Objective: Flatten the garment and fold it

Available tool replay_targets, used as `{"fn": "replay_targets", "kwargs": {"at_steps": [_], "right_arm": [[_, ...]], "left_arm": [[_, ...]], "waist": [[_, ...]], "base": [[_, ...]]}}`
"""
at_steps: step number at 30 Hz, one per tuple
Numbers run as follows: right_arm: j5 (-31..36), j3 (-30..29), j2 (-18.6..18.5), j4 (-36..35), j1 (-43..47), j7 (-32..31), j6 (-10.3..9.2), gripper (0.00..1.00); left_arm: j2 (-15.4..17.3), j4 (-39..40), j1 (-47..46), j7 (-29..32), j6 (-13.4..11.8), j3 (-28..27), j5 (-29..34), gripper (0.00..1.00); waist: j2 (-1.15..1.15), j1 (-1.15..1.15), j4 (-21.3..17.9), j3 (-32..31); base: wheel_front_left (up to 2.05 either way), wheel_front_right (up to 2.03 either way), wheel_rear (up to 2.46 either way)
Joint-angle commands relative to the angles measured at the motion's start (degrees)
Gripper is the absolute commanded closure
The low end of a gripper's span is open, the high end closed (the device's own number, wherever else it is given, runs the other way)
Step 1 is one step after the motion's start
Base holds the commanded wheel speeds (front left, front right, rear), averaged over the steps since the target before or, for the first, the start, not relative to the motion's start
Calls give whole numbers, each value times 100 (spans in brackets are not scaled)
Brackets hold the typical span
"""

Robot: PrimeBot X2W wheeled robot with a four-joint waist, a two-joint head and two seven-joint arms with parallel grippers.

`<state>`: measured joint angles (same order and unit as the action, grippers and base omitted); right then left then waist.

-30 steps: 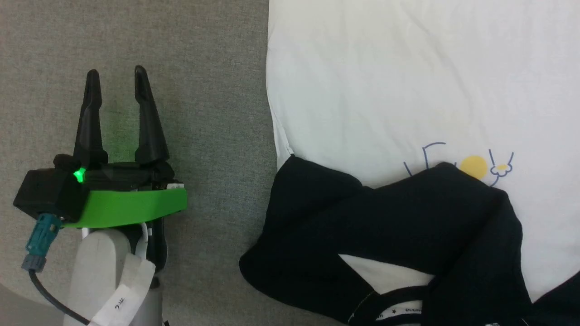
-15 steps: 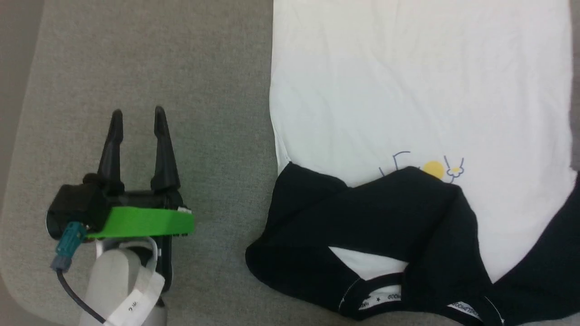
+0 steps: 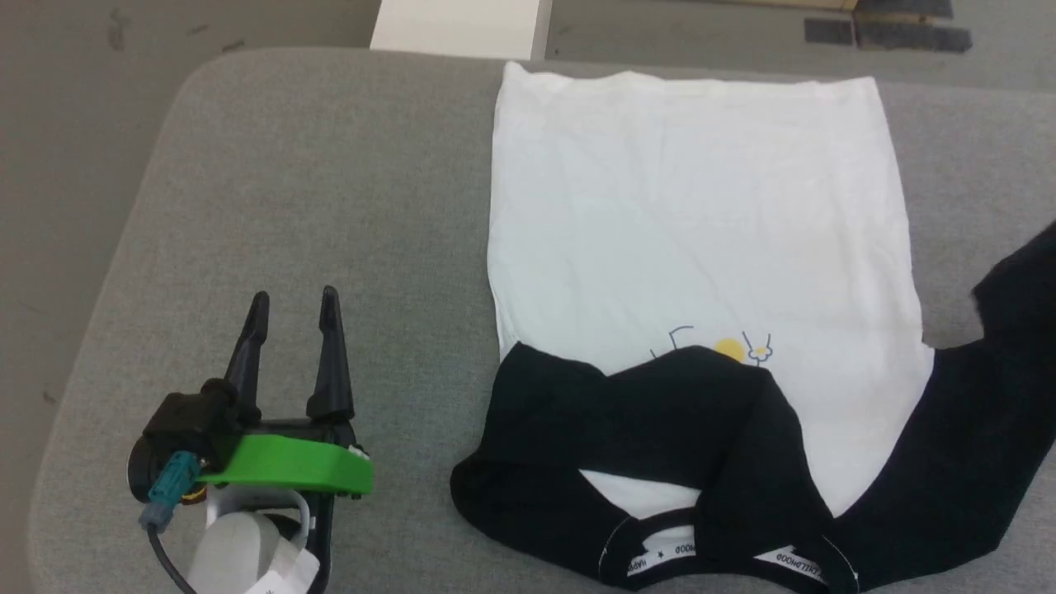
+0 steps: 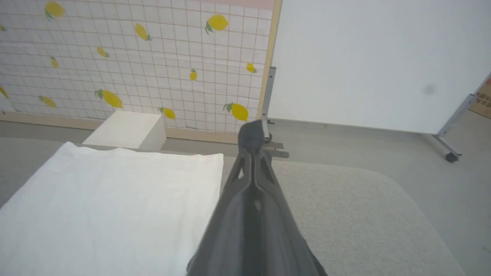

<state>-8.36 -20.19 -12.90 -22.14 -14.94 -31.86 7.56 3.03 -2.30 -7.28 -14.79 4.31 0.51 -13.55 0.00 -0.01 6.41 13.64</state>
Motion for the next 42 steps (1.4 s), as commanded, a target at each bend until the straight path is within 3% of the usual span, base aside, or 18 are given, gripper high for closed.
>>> {"fn": "replay_targets", "kwargs": {"at_steps": [1, 5, 8, 19, 27, 28, 29, 30, 37, 42], "right_arm": [[22, 197, 207, -237, 186, -82, -8, 100], [212, 907, 592, -741, 594, -206, -8, 100], [296, 1504, 746, -683, 784, -183, -8, 100], [267, 3480, 934, 1226, 931, 92, -8, 100], [285, 4019, 958, 2647, 877, 200, -8, 100], [246, 4056, 960, 2748, 879, 174, -8, 83], [199, 4083, 962, 2790, 877, 177, -8, 24], [109, 4065, 966, 2796, 874, 225, -8, 0], [-421, 3869, 958, 2197, 846, 981, -8, 0], [-419, 3182, 926, 1629, 1000, 1748, -8, 0]], "left_arm": [[-14, -29, 79, -20, 22, 15, -52, 0], [-14, -70, 104, -20, 14, 55, -101, 0], [-14, -97, 118, -20, 6, 71, -120, 0], [-14, -157, 132, -20, 5, 140, -188, 0], [-15, -187, 142, -21, 9, 177, -225, 0], [-15, -193, 148, -21, 6, 179, -231, 0], [-15, -195, 154, -21, 5, 180, -233, 0], [-15, -199, 164, -21, 2, 178, -235, 0], [-13, -229, 261, -21, -8, 165, -236, 0], [1, -268, 334, -21, 6, 202, -221, 0]], "waist": [[0, 1, -36, -319], [0, 1, -13, -391], [0, 1, -14, -429], [0, 1, 107, -466], [0, 1, 199, -453], [0, 1, 203, -459], [0, 1, 204, -464], [0, 1, 198, -474], [0, 1, 109, -598], [0, 1, 25, -692]], "base": [[0, 0, 0], [0, 0, 0], [0, 0, 0], [0, 0, 0], [0, 0, 0], [0, 0, 0], [0, 0, 0], [0, 0, 0], [0, 0, 0], [0, 0, 0]]}}
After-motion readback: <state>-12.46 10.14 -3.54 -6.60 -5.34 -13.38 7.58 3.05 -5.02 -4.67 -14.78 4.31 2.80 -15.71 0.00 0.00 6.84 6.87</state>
